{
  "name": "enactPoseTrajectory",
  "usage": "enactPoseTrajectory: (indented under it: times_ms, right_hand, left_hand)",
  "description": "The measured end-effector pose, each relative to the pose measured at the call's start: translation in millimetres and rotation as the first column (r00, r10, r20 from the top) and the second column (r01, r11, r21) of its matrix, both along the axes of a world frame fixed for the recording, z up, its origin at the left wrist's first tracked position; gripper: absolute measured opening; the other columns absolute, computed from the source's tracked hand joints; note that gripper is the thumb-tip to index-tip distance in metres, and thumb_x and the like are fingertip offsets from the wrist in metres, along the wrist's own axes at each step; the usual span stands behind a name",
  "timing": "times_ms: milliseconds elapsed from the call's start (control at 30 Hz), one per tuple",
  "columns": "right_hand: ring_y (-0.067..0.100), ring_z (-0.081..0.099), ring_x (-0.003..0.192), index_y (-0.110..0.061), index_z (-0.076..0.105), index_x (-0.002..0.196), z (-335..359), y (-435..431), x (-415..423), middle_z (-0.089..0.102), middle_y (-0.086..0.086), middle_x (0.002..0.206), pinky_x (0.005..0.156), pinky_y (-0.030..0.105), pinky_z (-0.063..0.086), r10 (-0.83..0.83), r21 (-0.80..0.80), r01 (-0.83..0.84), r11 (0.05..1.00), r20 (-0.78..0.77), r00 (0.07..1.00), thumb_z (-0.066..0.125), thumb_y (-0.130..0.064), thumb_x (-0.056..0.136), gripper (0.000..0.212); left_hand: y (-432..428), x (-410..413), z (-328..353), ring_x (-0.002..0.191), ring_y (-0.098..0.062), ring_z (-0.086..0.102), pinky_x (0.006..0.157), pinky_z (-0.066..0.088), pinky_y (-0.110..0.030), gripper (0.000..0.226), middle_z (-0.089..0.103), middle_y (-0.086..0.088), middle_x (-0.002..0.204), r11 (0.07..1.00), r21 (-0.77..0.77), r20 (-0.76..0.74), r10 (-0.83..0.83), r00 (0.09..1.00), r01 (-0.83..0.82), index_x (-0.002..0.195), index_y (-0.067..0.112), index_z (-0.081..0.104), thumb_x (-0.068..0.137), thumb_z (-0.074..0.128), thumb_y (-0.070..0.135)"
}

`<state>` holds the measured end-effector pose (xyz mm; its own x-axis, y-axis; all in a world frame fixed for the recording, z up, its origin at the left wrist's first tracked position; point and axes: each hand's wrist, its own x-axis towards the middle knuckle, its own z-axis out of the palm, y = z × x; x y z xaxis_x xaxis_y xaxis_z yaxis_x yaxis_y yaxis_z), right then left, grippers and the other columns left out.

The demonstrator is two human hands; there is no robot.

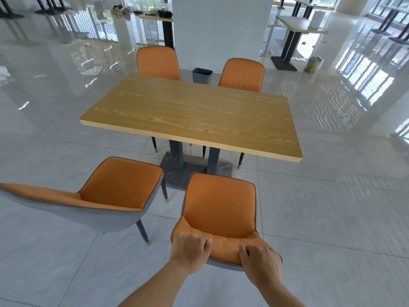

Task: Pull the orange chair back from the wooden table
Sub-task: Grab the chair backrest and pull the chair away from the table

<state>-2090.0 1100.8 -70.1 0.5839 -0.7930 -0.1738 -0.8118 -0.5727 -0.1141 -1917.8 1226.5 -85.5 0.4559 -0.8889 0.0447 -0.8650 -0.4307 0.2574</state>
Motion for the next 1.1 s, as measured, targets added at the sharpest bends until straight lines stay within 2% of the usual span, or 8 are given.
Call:
enactPoseTrajectory:
  times_ms: [100, 267, 400, 667, 900, 1100]
  right_hand:
    - [0.01, 0.045, 0.046, -0.022, 0.048, 0.049, -1.3, 1.0, -0.9, 0.044, -0.003, 0.045, 0.049, 0.019, 0.024, -0.004, 0.006, 0.004, 1.0, 0.001, 1.0, 0.038, -0.044, 0.098, 0.054]
    - [0.009, 0.043, 0.045, -0.022, 0.045, 0.048, -0.2, 6.1, -2.3, 0.042, -0.004, 0.045, 0.051, 0.017, 0.021, -0.007, 0.005, 0.007, 1.0, 0.01, 1.0, 0.038, -0.043, 0.098, 0.055]
    - [0.008, 0.046, 0.047, -0.022, 0.049, 0.049, -3.3, 9.2, -4.3, 0.045, -0.004, 0.045, 0.053, 0.022, 0.028, -0.016, 0.006, 0.016, 1.0, -0.001, 1.0, 0.041, -0.044, 0.097, 0.054]
    - [0.008, 0.048, 0.048, -0.022, 0.059, 0.053, -7.5, 10.0, -3.5, 0.048, -0.003, 0.047, 0.058, 0.023, 0.035, -0.019, -0.005, 0.019, 1.0, 0.009, 1.0, 0.042, -0.043, 0.097, 0.051]
    - [0.008, 0.05, 0.051, -0.022, 0.061, 0.055, -7.0, 3.1, 0.9, 0.049, -0.004, 0.048, 0.056, 0.024, 0.039, -0.023, -0.003, 0.023, 1.0, 0.0, 1.0, 0.042, -0.044, 0.097, 0.05]
    - [0.006, 0.049, 0.052, -0.024, 0.061, 0.058, -1.4, -8.2, 9.7, 0.053, -0.006, 0.052, 0.049, 0.017, 0.03, -0.012, -0.022, 0.012, 1.0, 0.013, 1.0, 0.038, -0.045, 0.098, 0.051]
  left_hand:
    - [1.0, -1.6, 0.3, 0.054, -0.013, 0.049, 0.05, 0.023, -0.02, 0.072, 0.061, 0.006, 0.065, 1.0, -0.011, 0.003, -0.002, 1.0, 0.002, 0.073, 0.023, 0.067, 0.096, 0.005, 0.052]
    - [6.3, -2.0, 1.5, 0.054, -0.016, 0.048, 0.05, 0.024, -0.022, 0.067, 0.055, 0.006, 0.062, 1.0, -0.019, -0.006, -0.004, 1.0, 0.004, 0.069, 0.022, 0.061, 0.097, 0.007, 0.05]
    - [10.6, -4.3, 2.3, 0.053, -0.015, 0.048, 0.05, 0.025, -0.025, 0.064, 0.056, 0.005, 0.062, 1.0, -0.025, -0.012, -0.013, 1.0, 0.013, 0.067, 0.024, 0.056, 0.097, 0.006, 0.05]
    - [11.5, -6.2, 4.2, 0.06, -0.014, 0.049, 0.066, 0.038, -0.027, 0.059, 0.052, 0.008, 0.066, 1.0, -0.017, -0.035, 0.019, 0.999, -0.019, 0.069, 0.024, 0.052, 0.096, 0.005, 0.048]
    - [4.1, -3.4, 5.7, 0.061, -0.014, 0.048, 0.072, 0.044, -0.029, 0.061, 0.052, 0.006, 0.067, 0.999, 0.027, -0.036, 0.02, 0.999, -0.019, 0.07, 0.024, 0.051, 0.093, 0.001, 0.048]
    - [-7.4, 6.4, 7.4, 0.061, -0.015, 0.047, 0.078, 0.046, -0.031, 0.049, 0.051, 0.005, 0.067, 0.998, 0.055, -0.059, 0.026, 0.998, -0.023, 0.068, 0.022, 0.048, 0.102, 0.018, 0.041]
